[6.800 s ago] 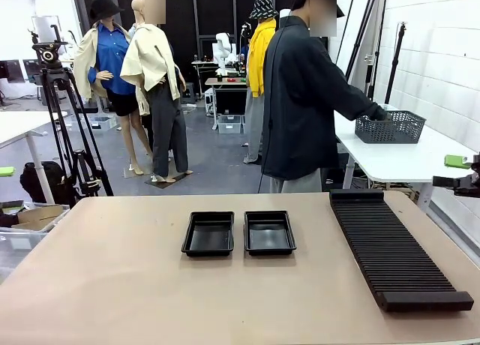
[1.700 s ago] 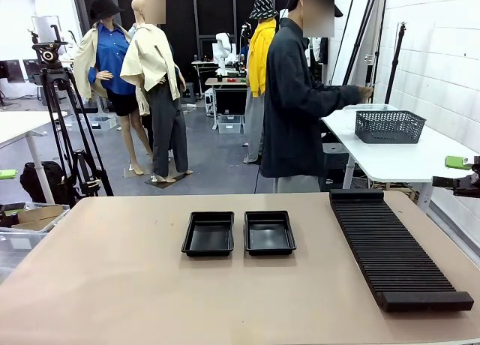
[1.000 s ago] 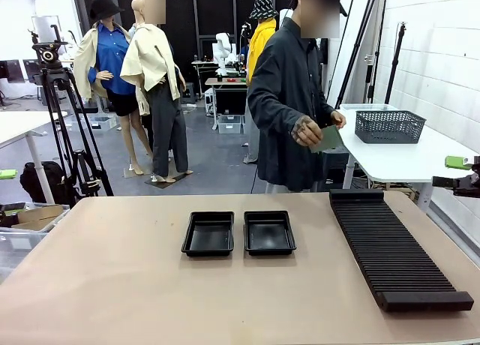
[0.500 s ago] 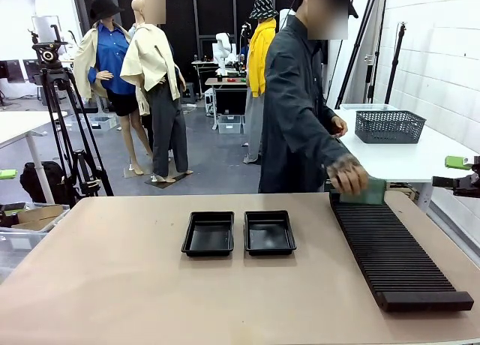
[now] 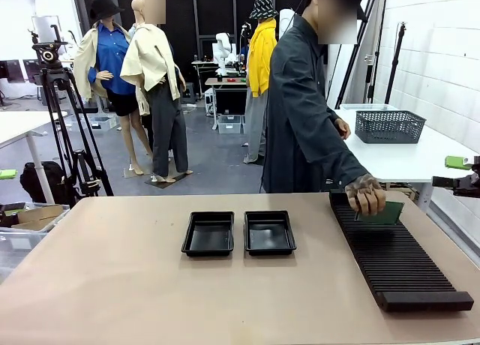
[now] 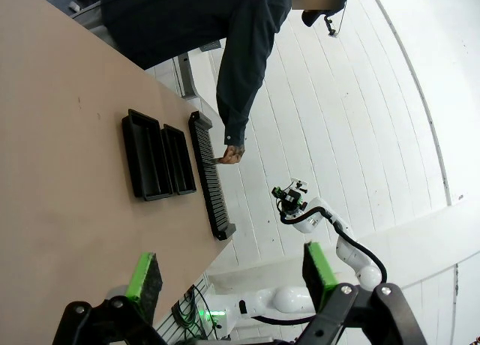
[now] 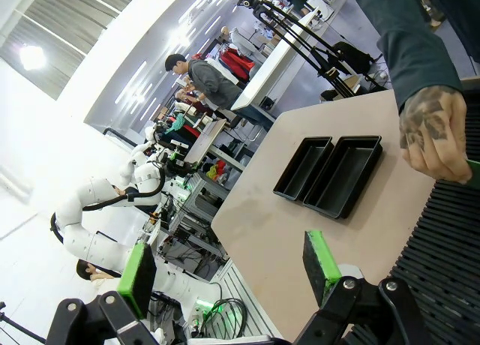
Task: Inspect and transfer BCBs to ESD trays.
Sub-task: Pick up the Blank PCB from the PCB Rack and place it in the left ESD tray.
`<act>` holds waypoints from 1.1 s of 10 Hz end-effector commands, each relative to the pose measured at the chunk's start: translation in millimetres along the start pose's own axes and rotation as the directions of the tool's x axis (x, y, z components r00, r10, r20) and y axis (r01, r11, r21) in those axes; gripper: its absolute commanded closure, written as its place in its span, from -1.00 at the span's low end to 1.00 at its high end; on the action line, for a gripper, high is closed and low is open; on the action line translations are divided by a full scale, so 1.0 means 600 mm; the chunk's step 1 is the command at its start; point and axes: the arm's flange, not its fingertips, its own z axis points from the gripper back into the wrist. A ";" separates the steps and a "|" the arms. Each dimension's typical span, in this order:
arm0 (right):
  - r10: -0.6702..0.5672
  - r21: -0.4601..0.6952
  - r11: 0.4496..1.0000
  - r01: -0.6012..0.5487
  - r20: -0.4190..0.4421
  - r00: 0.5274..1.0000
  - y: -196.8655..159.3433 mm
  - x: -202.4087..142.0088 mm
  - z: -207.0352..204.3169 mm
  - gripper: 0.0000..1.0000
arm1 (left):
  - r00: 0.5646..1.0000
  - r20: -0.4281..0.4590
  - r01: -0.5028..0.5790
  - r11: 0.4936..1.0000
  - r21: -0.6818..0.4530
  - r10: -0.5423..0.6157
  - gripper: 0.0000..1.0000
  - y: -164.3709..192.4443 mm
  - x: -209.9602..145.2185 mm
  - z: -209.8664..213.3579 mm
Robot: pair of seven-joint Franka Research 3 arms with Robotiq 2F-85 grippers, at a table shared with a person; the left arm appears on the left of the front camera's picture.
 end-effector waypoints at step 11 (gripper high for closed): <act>-0.011 -0.008 1.000 0.011 0.004 1.000 0.004 -0.002 -0.002 -1.00 | 1.000 0.004 0.003 1.000 0.001 -0.003 -1.00 -0.004 -0.001 0.003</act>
